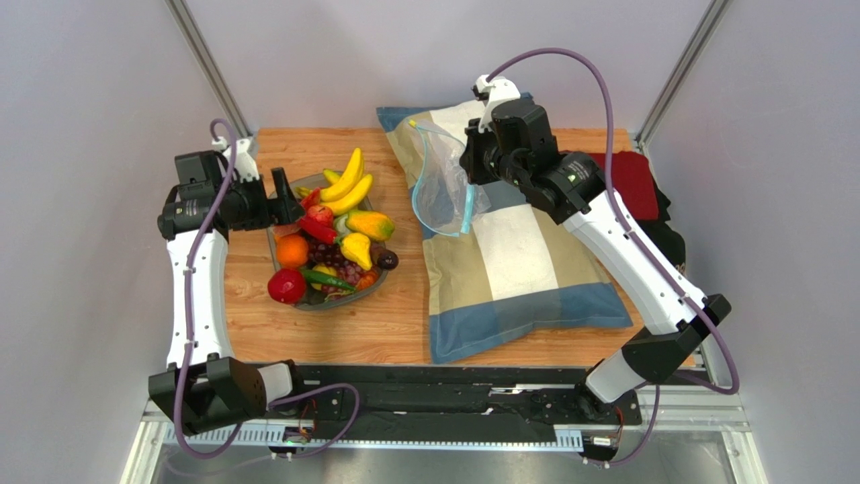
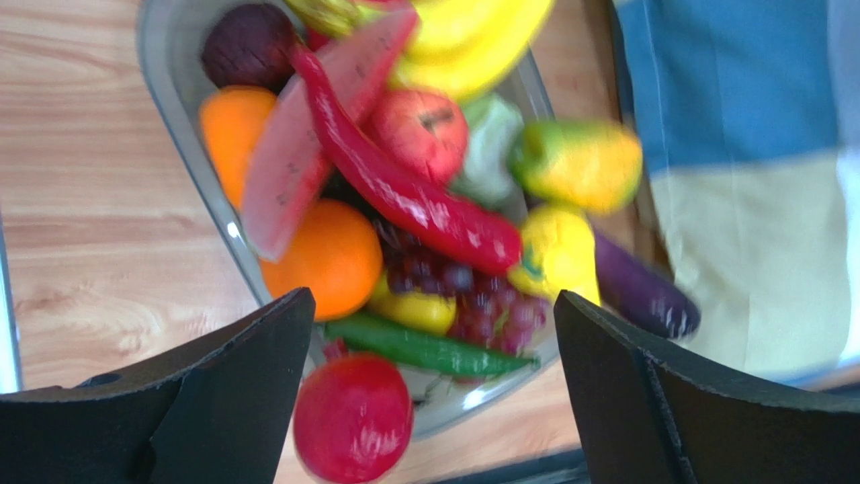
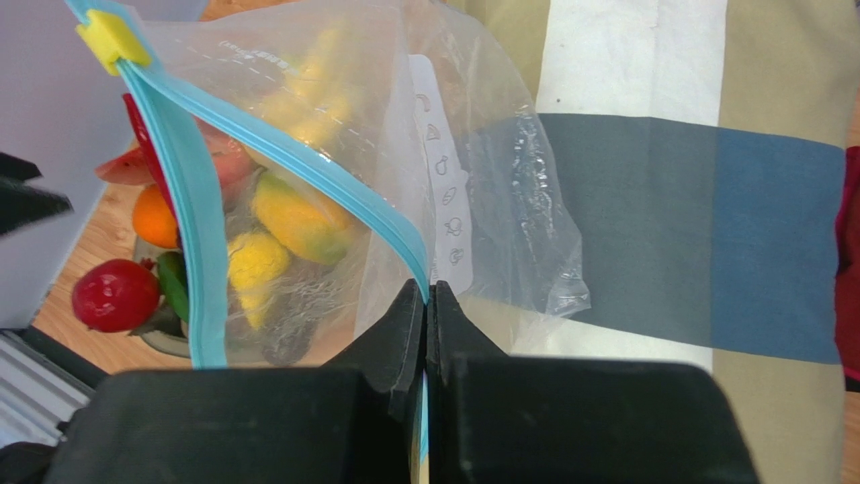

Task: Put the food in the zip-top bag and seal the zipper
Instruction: Pick up the zipper food storage bag at the center of the board, then pick up the fake fruit from the bin.

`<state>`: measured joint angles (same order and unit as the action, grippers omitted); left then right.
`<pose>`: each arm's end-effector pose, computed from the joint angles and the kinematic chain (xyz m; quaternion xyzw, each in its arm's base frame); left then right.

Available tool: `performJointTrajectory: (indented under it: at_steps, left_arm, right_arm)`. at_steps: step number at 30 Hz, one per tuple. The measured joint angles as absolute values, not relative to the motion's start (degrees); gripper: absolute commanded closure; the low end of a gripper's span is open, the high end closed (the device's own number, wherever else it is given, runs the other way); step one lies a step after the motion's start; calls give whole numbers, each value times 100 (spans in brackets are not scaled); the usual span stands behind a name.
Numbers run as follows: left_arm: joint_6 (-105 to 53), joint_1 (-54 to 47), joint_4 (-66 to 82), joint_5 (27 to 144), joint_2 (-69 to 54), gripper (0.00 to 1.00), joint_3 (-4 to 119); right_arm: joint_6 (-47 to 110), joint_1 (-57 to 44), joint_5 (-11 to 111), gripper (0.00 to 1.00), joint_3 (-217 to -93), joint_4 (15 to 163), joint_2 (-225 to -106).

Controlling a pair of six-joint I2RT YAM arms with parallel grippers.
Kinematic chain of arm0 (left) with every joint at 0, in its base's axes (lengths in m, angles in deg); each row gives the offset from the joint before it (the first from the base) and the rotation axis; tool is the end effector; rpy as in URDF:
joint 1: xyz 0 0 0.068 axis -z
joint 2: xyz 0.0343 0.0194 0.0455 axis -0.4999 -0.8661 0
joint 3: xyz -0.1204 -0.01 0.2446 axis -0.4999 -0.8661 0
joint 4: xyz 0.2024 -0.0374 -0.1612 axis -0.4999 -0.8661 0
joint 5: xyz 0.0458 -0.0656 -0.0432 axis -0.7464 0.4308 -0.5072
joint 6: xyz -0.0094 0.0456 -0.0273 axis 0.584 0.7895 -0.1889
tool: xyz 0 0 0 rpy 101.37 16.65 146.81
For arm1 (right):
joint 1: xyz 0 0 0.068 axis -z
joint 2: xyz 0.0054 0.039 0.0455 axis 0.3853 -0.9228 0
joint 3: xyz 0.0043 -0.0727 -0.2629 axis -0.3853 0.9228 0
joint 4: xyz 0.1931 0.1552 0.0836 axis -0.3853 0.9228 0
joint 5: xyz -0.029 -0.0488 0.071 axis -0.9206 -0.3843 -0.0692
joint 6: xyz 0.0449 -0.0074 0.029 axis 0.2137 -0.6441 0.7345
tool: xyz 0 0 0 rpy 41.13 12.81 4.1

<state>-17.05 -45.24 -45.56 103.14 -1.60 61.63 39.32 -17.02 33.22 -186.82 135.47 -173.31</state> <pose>0.2348 0.0479 0.3732 -0.0579 0.9029 -0.1651 0.3926 0.2511 0.2010 0.4631 -0.1460 0.8427 0.1710 0.4891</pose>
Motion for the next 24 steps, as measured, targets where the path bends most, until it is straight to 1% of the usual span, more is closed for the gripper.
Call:
performJointTrajectory:
  at_steps: [5, 11, 18, 23, 24]
  left_arm:
    - [26, -4497, -5734, 10515, 120, 1, 6106]
    - [998, -4497, -6396, 10021, 596, 1, 5378]
    - [1088, -4333, -6226, 9554, 443, 1, 4921]
    - [1064, -4239, -5918, 9215, 120, 1, 4692]
    - [1062, -4231, -5857, 9167, 54, 2, 4659]
  right_arm:
    - [4238, -1844, 3346, 100, -18811, 13438, -17340]
    - [4470, -2198, 3318, 100, -18809, 13322, -17396]
    - [4741, -2207, 3381, 100, -18910, 13250, -17674]
    - [4992, -2207, 3608, 100, -18918, 13163, -17683]
    - [5051, -2207, 3672, 100, -18918, 13136, -17683]
